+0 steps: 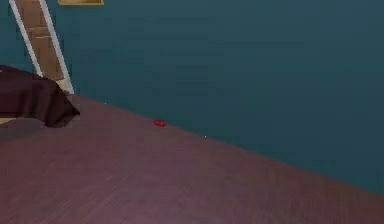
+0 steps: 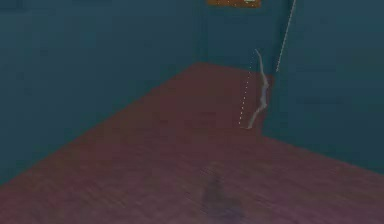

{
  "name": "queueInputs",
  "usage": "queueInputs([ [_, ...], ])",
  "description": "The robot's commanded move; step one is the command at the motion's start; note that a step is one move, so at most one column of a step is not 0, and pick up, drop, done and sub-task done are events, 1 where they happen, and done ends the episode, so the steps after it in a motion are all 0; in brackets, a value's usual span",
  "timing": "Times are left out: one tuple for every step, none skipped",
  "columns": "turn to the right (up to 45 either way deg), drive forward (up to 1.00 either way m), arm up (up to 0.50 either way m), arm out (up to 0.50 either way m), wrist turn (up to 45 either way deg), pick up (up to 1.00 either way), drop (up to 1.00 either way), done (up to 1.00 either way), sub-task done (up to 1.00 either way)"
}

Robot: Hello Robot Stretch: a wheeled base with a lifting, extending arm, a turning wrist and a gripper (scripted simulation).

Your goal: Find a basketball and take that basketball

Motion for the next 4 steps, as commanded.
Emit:
queueInputs([
  [-18.0, 0.00, 0.00, 0.00, 0.0, 0.00, 0.00, 0.00, 0.00],
  [0.0, 0.60, 0.00, 0.00, 0.0, 0.00, 0.00, 0.00, 0.00],
  [-42.0, 0.00, 0.00, 0.00, 0.0, 0.00, 0.00, 0.00, 0.00],
  [0.0, 0.95, 0.00, 0.00, 0.0, 0.00, 0.00, 0.00, 0.00],
])
